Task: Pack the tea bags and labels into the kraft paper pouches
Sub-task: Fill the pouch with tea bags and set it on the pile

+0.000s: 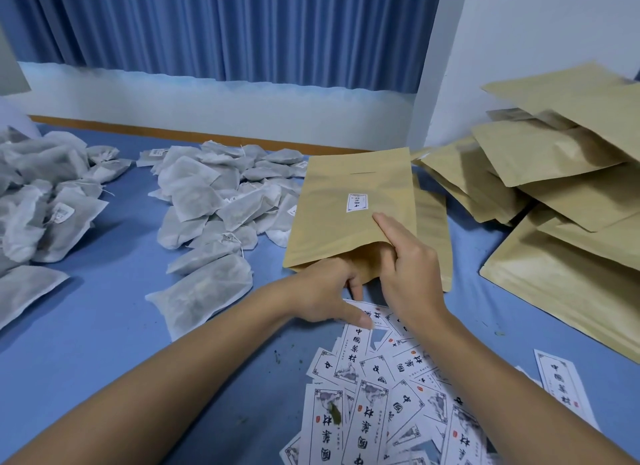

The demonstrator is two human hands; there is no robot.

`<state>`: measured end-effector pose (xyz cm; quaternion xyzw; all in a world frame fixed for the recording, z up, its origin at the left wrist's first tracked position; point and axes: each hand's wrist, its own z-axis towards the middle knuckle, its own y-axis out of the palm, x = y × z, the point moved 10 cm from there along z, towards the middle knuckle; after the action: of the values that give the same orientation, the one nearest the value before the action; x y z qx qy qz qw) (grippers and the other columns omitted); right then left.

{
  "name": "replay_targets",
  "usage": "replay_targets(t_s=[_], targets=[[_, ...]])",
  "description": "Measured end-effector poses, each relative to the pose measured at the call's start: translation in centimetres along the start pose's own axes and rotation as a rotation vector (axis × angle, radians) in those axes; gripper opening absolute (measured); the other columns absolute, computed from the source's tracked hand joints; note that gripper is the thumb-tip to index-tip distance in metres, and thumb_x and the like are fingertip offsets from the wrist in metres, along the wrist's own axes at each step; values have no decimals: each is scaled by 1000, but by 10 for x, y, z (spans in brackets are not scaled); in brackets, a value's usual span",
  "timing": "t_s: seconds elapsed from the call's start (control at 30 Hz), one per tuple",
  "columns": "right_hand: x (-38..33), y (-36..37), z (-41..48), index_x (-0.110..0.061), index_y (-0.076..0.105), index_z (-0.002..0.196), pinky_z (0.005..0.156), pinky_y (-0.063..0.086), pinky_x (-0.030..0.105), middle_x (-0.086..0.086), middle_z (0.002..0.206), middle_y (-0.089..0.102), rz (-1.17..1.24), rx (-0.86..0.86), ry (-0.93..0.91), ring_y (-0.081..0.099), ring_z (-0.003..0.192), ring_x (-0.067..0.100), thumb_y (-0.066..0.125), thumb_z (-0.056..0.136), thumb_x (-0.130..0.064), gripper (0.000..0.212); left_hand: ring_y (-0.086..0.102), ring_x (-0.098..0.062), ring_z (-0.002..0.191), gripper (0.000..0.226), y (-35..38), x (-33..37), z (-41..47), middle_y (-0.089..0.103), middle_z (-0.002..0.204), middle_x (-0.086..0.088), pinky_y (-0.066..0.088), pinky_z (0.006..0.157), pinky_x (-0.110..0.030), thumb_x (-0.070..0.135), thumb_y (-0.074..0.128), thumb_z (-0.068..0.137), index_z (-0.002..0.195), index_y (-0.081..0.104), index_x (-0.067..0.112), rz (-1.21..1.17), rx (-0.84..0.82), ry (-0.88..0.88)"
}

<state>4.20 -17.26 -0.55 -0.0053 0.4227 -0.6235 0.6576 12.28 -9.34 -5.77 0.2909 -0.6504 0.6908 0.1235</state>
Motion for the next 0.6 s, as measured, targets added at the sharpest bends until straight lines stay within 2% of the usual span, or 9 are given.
replay_targets(t_s=[0.1, 0.2, 0.27, 0.37, 0.43, 0.5, 0.6], targets=[[2, 0, 0, -15, 61, 137, 106, 46, 39, -1, 140, 61, -5, 8, 1, 55, 132, 17, 48, 92, 6, 52, 44, -9, 63, 35, -3, -6, -1, 52, 71, 7, 35, 60, -26, 34, 89, 72, 72, 55, 24, -138, 37, -60], [2, -1, 0, -15, 62, 136, 105, 47, 37, -1, 139, 62, -15, 18, -11, 57, 129, 17, 48, 91, 6, 52, 38, -16, 56, 34, -6, -10, -3, 48, 59, -1, 30, 56, -29, 23, 82, 83, 69, 51, 20, -339, 32, -62], [3, -2, 1, -15, 63, 135, 104, 47, 32, -1, 138, 63, -17, 28, -16, 58, 126, 16, 48, 90, 5, 52, 31, -20, 60, 34, -10, -14, -4, 40, 64, -6, 24, 55, -31, 22, 75, 89, 69, 47, 20, -470, 50, -76], [9, -1, 2, -17, 64, 133, 97, 44, 18, -4, 133, 65, 2, 36, 12, 60, 118, 13, 49, 91, 1, 48, 33, -13, 48, 34, -15, -32, -2, 40, 56, -2, 24, 45, -23, 20, 67, 95, 70, 45, 18, -659, 165, -186], [10, -2, 2, -18, 65, 130, 88, 42, 13, -7, 127, 68, 19, 44, 16, 61, 109, 10, 51, 91, 1, 45, 37, -10, 40, 28, -13, -45, -2, 45, 51, 0, 23, 37, -18, 18, 61, 99, 75, 47, 14, -879, 243, -303], [7, -2, 2, -18, 66, 126, 84, 42, 13, -8, 122, 69, 15, 50, -12, 61, 103, 11, 52, 90, 2, 44, 31, -7, 35, 22, -7, -52, -1, 43, 52, 2, 17, 32, -13, 15, 56, 100, 80, 49, 14, -1135, 267, -381], [-1, 1, 0, -14, 66, 125, 89, 43, 15, -5, 125, 68, -19, 33, -82, 62, 108, 13, 53, 88, 6, 44, 29, -3, 32, 21, 0, -53, 4, 41, 58, 1, 15, 26, -14, 5, 51, 99, 79, 47, 12, -1449, 283, -466]])
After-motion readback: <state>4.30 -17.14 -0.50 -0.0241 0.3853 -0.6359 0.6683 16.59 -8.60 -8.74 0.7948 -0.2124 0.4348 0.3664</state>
